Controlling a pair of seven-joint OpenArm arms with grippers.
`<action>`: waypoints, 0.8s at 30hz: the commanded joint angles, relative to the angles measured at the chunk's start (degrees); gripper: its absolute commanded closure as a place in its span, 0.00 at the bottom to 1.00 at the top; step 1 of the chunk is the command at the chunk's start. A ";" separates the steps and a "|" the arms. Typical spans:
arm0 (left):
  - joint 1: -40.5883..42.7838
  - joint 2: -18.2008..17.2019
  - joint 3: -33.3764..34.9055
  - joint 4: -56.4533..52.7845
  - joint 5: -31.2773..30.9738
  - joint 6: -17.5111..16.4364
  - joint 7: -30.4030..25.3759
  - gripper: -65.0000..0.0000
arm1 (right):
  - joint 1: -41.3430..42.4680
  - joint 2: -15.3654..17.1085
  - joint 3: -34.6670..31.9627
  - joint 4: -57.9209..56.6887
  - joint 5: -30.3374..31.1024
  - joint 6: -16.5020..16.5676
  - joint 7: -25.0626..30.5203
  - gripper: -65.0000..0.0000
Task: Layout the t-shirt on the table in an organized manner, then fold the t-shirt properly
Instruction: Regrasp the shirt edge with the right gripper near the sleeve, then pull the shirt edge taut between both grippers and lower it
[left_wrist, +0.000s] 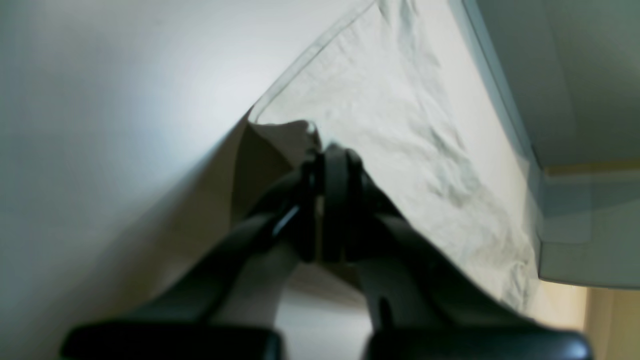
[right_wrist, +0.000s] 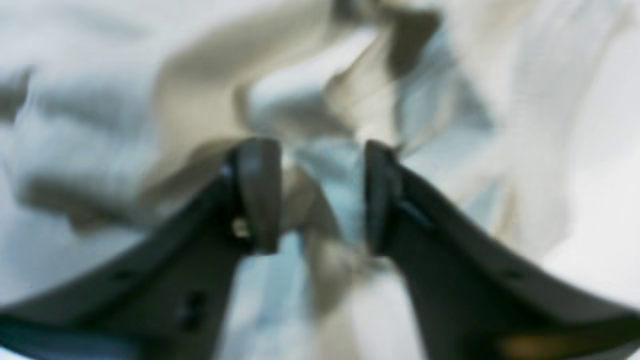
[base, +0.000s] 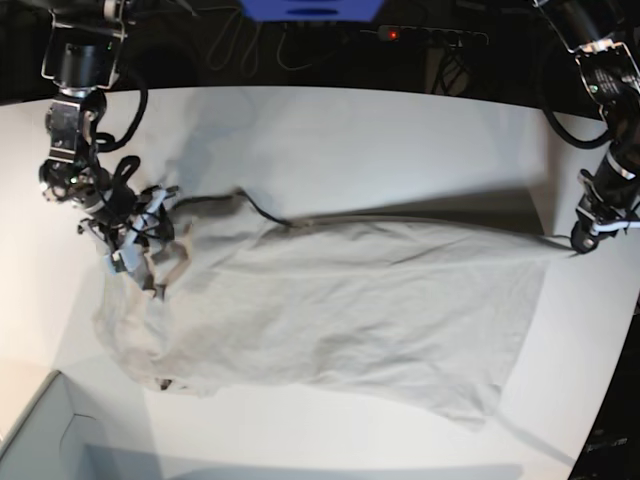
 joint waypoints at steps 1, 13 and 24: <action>-0.84 -1.02 -0.19 0.88 -1.07 -0.18 -1.08 1.00 | 0.89 0.79 -0.21 1.40 0.88 -0.14 1.24 0.82; -1.02 -1.02 -0.19 0.88 -1.24 -0.18 -0.99 1.00 | -14.05 -0.08 5.59 27.87 1.15 -0.14 1.06 1.00; 5.49 -1.02 -0.28 4.31 -1.68 -0.44 -0.99 1.00 | -26.54 -7.47 20.45 47.56 1.15 -0.14 0.98 1.00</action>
